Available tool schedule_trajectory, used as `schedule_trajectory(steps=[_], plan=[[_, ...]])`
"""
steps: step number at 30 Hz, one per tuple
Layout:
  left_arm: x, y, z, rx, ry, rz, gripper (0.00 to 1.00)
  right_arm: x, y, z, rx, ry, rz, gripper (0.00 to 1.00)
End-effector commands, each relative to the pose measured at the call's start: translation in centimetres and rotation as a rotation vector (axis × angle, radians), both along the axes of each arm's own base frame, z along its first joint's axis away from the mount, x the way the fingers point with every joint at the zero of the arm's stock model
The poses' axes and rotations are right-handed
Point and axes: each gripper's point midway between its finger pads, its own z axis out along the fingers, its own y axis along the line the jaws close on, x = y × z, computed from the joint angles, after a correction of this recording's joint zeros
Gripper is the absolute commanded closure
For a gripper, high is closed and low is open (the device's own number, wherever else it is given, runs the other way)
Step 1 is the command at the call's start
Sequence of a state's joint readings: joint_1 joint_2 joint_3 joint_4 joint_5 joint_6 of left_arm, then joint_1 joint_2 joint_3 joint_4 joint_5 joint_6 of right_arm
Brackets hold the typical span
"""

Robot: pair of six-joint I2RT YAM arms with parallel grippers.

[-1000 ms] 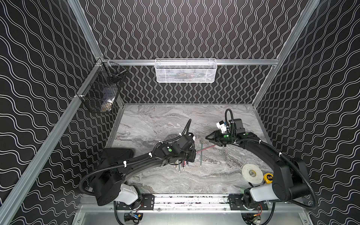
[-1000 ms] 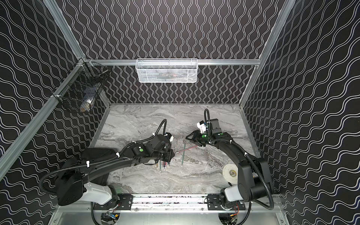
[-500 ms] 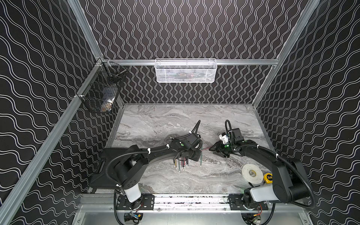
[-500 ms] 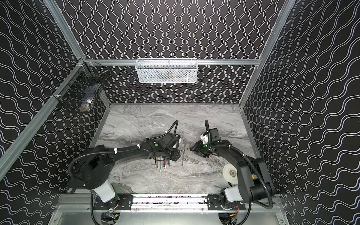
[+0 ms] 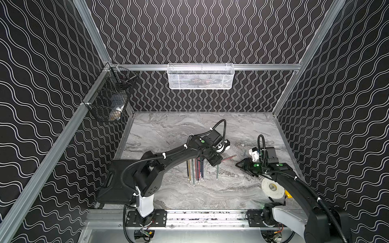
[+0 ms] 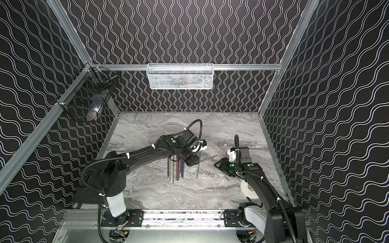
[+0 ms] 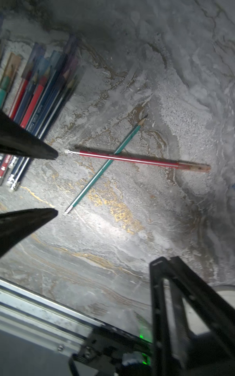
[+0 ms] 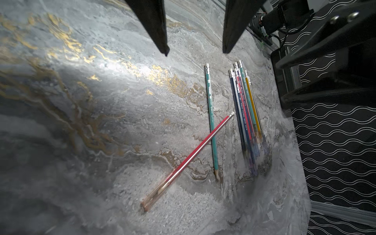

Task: Remove the protective cover of the pencils
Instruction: Pick up the pencil from the center of the board.

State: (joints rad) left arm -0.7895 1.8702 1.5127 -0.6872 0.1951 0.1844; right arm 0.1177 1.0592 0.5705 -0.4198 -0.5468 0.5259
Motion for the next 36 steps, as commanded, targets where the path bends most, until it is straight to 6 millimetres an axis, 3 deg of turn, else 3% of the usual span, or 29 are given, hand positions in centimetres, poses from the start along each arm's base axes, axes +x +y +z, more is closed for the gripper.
schedule_trajectory(steps=[1,5,10,16,25,32,36], plan=[[-0.2,2.4,-2.5,0.197,-0.058,-0.237,0.55,-0.5,0.4,0.4,0.021,-0.011,0.026,0.55],[0.8,2.6,-5.0,0.285,-0.026,-0.303,0.61,-0.6,0.6,0.3,0.034,-0.008,0.038,0.55],[1.9,2.2,-6.0,0.294,-0.072,-0.287,0.58,-0.6,0.6,0.7,0.042,-0.023,0.034,0.55],[1.7,1.8,-8.2,0.331,-0.046,-0.304,0.57,-0.5,0.6,0.6,0.05,-0.023,0.035,0.55],[1.8,1.6,-9.8,0.338,-0.032,-0.291,0.58,-0.5,0.5,0.6,0.055,-0.021,0.032,0.55],[1.7,1.8,-10.5,0.349,-0.008,-0.287,0.69,-0.5,0.5,0.6,0.057,-0.022,0.03,0.55],[1.9,2.2,-11.0,0.368,0.01,-0.273,0.83,-0.4,0.4,0.6,0.056,-0.023,0.029,0.55]])
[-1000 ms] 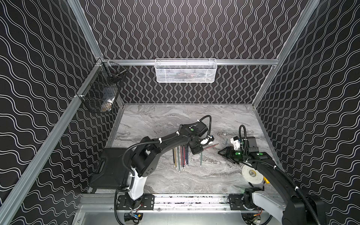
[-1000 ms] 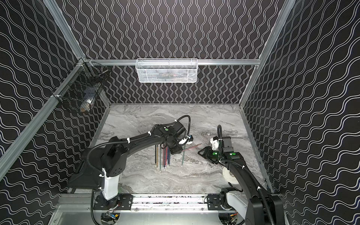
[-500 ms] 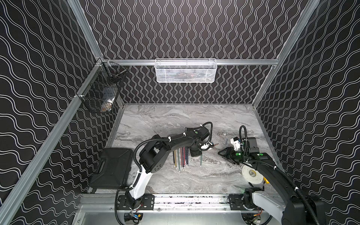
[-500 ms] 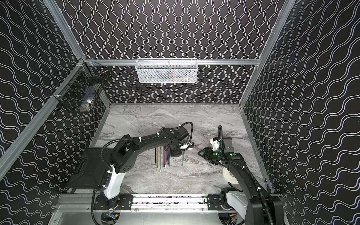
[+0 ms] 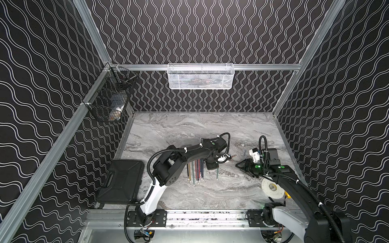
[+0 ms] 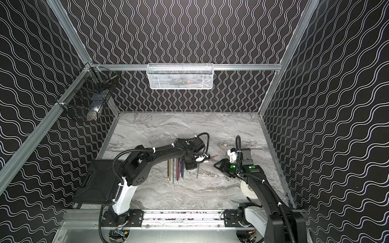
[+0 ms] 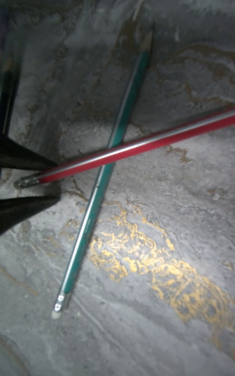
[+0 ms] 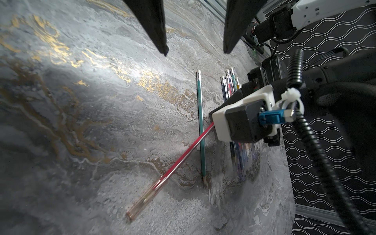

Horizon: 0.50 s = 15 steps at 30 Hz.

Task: Remove the protective cover of the pencils
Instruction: Pick up the pencil from the center of the board.

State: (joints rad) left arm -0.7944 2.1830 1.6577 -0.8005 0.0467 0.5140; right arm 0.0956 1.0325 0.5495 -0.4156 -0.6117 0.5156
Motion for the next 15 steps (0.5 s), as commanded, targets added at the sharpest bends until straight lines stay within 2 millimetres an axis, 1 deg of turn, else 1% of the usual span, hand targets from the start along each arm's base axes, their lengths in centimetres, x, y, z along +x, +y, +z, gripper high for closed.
schedule_trajectory(steps=[1,4,6,9,12,14,15], plan=[[0.2,0.6,-0.9,0.032,0.005,0.006,0.85,0.1,0.1,0.2,0.006,-0.012,0.007,0.55],[0.5,0.7,-0.4,0.025,-0.017,0.02,0.87,0.1,0.1,0.1,0.005,-0.01,0.006,0.55],[0.9,0.6,0.3,0.015,-0.036,0.042,0.88,0.1,0.1,0.1,0.004,-0.01,0.005,0.55],[1.5,0.2,1.3,-0.002,-0.052,0.075,0.93,0.1,0.1,0.1,0.005,-0.007,0.006,0.55],[2.1,0.2,2.8,-0.012,-0.083,0.118,0.97,0.1,0.0,0.1,0.002,-0.006,0.005,0.55],[2.7,0.7,4.0,-0.012,-0.112,0.165,1.0,0.2,0.0,0.1,-0.001,-0.007,0.001,0.55],[2.9,1.0,4.7,-0.018,-0.127,0.193,1.0,0.2,-0.1,0.1,-0.004,-0.004,-0.001,0.55]])
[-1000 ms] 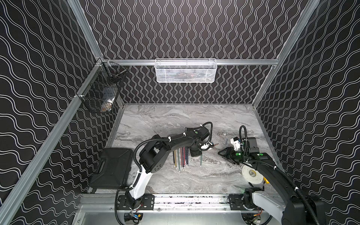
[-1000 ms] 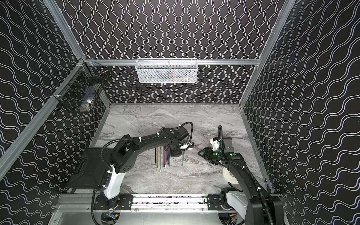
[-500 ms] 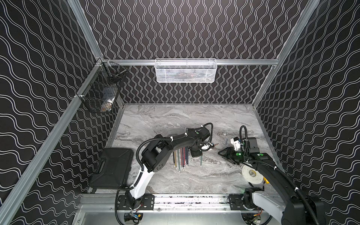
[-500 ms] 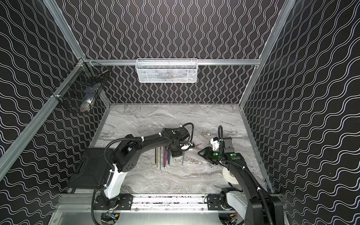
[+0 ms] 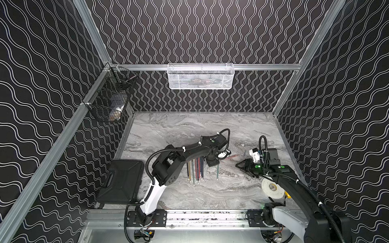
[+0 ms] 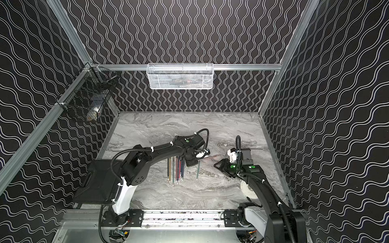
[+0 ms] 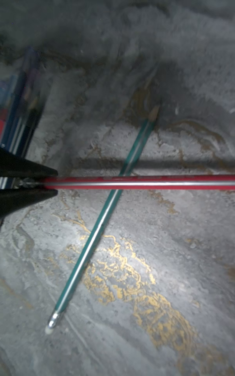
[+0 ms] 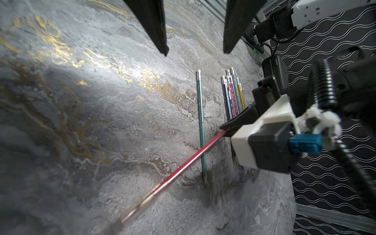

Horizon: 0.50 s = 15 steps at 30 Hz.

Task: Remove the protective cover of the pencils
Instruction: Pick up the pencil from the center of the board.

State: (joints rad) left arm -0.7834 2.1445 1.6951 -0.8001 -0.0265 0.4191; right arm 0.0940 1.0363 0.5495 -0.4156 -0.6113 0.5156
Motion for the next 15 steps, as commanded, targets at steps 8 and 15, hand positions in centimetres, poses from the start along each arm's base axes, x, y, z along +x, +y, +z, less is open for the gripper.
schedule_trajectory(steps=[8,15], plan=[[-2.0,2.5,6.7,-0.174,-0.068,0.238,1.0,1.6,0.4,2.0,0.034,-0.037,-0.004,0.54],[-6.5,3.5,9.6,-0.362,0.0,0.288,1.0,5.7,2.5,4.8,0.184,-0.074,0.021,0.53]])
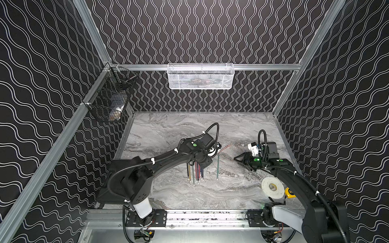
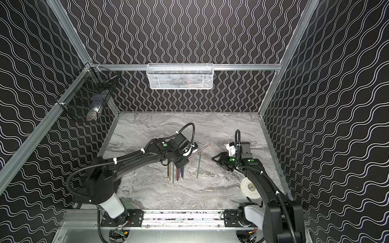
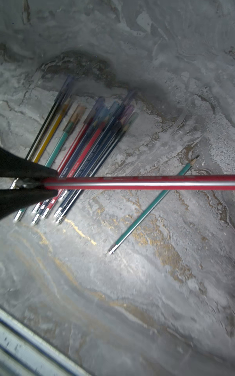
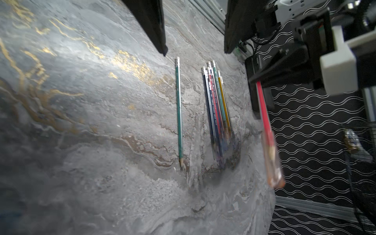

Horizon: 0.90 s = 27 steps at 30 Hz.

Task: Remove the protective cover of the pencils
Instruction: Remove the protective sleeve from the pencil.

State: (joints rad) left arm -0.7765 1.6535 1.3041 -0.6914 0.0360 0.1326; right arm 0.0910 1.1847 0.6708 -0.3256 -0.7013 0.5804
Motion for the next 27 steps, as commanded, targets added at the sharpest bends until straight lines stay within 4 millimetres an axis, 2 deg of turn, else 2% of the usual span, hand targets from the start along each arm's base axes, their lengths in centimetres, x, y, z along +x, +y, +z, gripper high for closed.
schedule_trajectory(steps=[1,5,9,14,20,24,27], plan=[[-1.4,-0.5,1.7,-0.126,0.022,0.03,1.0,2.6,1.3,2.6,0.098,-0.06,0.014,0.53],[-2.6,0.7,2.1,-0.155,0.009,0.044,1.0,3.9,2.7,4.6,0.194,-0.097,0.041,0.52],[-3.0,1.3,1.6,-0.15,0.011,0.067,1.0,3.8,4.6,6.0,0.227,-0.15,0.085,0.5],[-3.6,0.6,1.4,-0.178,0.05,0.035,1.0,4.3,6.3,6.4,0.212,-0.158,0.091,0.5],[-3.8,0.6,2.0,-0.187,0.041,0.027,1.0,5.7,6.5,6.4,0.195,-0.154,0.045,0.52],[-3.8,0.7,1.9,-0.188,0.039,0.033,1.0,6.2,6.8,6.8,0.192,-0.157,0.038,0.6],[-3.8,0.7,1.8,-0.186,0.043,0.035,1.0,6.3,6.8,6.9,0.184,-0.156,0.032,0.75]])
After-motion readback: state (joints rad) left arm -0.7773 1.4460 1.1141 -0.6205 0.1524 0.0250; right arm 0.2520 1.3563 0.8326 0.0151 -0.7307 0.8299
